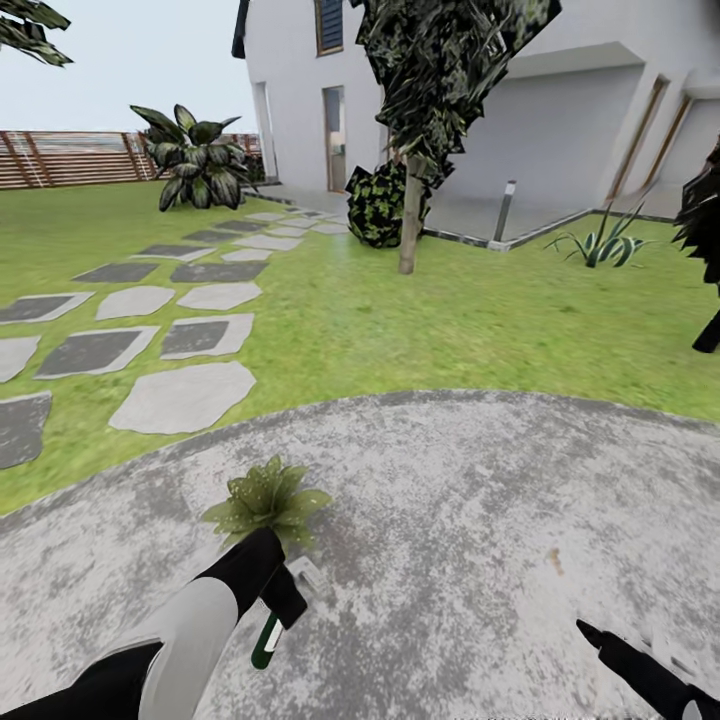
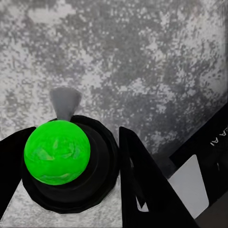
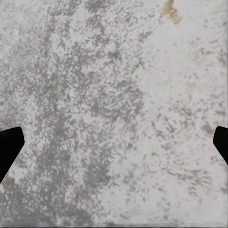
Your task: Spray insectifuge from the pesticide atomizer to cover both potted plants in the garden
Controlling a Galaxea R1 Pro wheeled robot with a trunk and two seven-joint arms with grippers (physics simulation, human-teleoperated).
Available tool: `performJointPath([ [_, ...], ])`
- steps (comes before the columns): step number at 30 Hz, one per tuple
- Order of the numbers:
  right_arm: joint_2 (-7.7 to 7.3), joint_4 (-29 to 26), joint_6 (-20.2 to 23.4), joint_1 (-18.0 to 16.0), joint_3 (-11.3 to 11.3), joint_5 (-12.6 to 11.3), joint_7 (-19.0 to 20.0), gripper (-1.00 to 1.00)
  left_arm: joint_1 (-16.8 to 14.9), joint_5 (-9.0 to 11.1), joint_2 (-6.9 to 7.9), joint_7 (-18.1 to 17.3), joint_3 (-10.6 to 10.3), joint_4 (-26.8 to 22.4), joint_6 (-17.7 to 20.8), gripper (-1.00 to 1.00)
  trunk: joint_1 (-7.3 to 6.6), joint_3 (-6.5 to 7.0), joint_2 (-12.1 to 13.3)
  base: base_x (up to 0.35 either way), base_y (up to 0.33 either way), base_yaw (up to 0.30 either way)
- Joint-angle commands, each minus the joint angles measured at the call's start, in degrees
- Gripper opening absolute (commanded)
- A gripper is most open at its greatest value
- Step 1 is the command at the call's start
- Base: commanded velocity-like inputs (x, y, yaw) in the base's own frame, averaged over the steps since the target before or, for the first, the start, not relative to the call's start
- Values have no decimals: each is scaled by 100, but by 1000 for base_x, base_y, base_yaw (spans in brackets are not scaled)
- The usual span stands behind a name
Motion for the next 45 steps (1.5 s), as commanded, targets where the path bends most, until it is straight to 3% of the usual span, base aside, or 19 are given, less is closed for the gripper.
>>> performJointPath([
  [1,5,57,30,-9,-44,53,50,100,-1,-32,-5,-31,45,-11,26,-100,-1,1,-2,0,0,-221],
  [8,5,170,30,-11,-44,52,45,100,-1,-23,-6,-31,55,-6,0,-100,-1,43,-2,-52,33,-219],
  [29,5,175,21,-9,-44,61,41,100,-1,-22,2,-31,66,-7,-3,-100,-1,88,-2,-260,190,-141],
  [45,5,179,21,-10,-44,61,41,100,-1,-22,11,-31,77,-15,-159,-100,-1,88,-2,-13,11,-278],
])
